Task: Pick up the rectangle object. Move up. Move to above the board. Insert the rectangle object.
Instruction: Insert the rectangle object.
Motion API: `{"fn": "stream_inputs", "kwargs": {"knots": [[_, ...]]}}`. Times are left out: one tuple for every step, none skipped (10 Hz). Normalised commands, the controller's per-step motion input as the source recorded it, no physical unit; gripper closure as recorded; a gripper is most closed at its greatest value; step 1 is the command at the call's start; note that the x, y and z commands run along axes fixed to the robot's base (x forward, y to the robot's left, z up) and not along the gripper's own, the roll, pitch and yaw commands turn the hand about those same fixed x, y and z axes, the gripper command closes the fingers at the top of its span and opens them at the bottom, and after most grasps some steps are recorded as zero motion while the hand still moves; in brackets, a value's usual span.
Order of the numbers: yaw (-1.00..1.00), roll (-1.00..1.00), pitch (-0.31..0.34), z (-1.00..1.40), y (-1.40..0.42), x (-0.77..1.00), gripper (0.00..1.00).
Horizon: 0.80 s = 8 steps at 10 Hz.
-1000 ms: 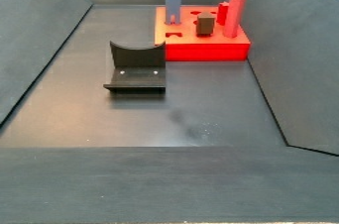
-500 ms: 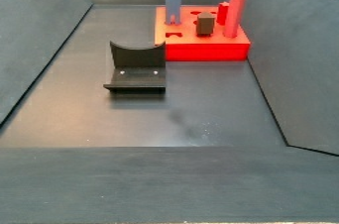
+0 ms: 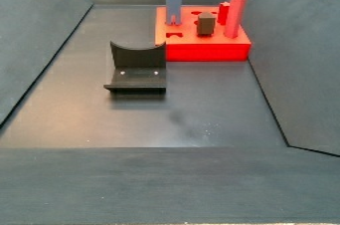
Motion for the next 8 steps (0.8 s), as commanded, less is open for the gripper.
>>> {"fn": "stream_inputs", "kwargs": {"knots": [[-1.00, 0.00, 0.000, -0.22, 0.00, 0.00, 1.00], [-1.00, 0.00, 0.000, -0.25, 0.00, 0.00, 1.00], [-1.00, 0.00, 0.000, -0.27, 0.00, 0.00, 1.00], [-1.00, 0.00, 0.000, -0.27, 0.00, 0.00, 1.00], [-1.00, 0.00, 0.000, -0.27, 0.00, 0.00, 1.00], [-1.00, 0.00, 0.000, -0.27, 0.00, 0.00, 1.00], [-1.00, 0.00, 0.000, -0.48, 0.00, 0.00, 1.00], [-1.00, 0.00, 0.000, -0.56, -0.01, 0.00, 1.00]]}}
